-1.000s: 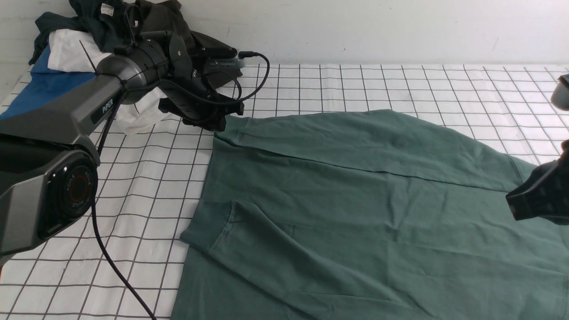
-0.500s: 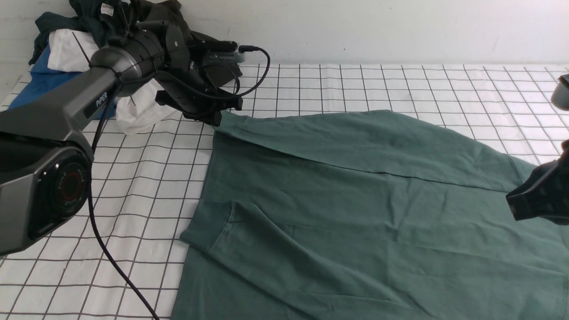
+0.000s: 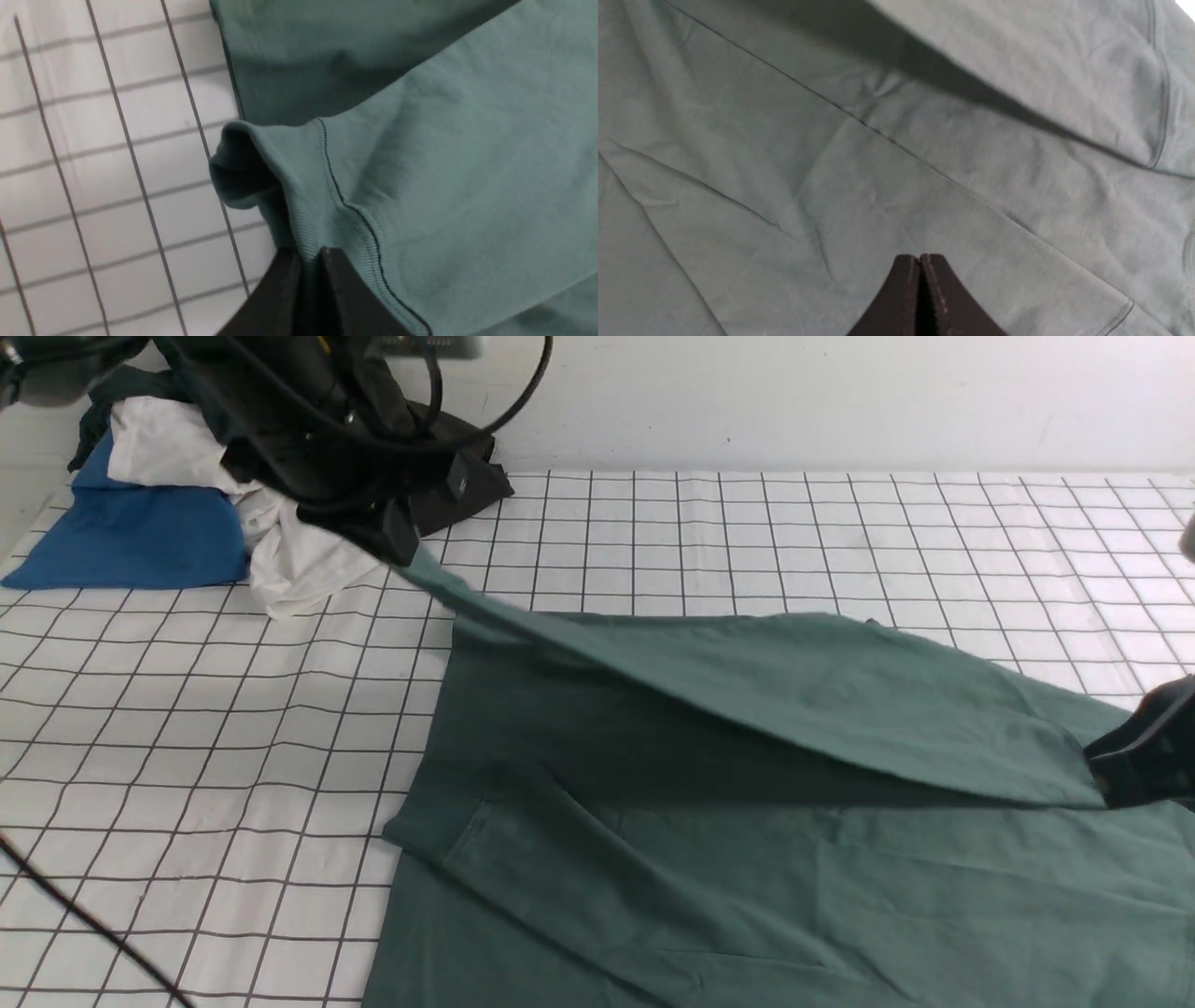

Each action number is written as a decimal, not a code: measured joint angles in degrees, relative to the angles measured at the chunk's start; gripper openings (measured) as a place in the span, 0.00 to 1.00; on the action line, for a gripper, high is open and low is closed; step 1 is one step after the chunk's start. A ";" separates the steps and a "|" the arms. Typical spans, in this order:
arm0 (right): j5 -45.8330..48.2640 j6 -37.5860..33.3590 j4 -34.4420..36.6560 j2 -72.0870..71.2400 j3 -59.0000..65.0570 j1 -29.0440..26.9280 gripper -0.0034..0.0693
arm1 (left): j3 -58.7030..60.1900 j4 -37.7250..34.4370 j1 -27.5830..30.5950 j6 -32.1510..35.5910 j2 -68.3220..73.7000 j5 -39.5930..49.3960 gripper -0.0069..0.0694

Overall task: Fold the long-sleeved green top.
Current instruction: Use the left arm to drag and drop the cuff onto the cuff closest to the left arm, then use both arms simultaneously to clamp the lower edge of the clothing fabric

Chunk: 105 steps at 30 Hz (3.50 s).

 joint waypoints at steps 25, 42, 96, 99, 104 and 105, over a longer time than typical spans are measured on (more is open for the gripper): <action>11.80 -1.16 5.31 -11.78 -0.04 0.00 0.03 | 42.77 12.83 -8.97 0.75 -27.81 -10.70 0.65; 12.63 -1.92 9.02 -18.26 6.70 5.13 0.03 | 67.46 7.63 -34.14 24.16 -28.76 -14.27 0.66; -10.81 -27.86 -3.58 -13.13 37.92 11.38 0.81 | 62.89 16.68 -20.24 17.99 -38.87 -3.90 0.11; -12.52 -29.50 -3.89 -11.04 38.91 11.38 0.77 | 62.89 16.35 -20.22 17.98 -38.87 -4.76 0.11; -18.60 -30.08 -4.68 -5.31 39.03 11.38 0.73 | 62.89 15.44 -20.22 18.00 -38.87 -4.80 0.11; -19.21 -30.15 -4.68 -4.40 39.03 11.38 0.72 | 62.89 15.38 -20.22 18.00 -38.87 -4.80 0.11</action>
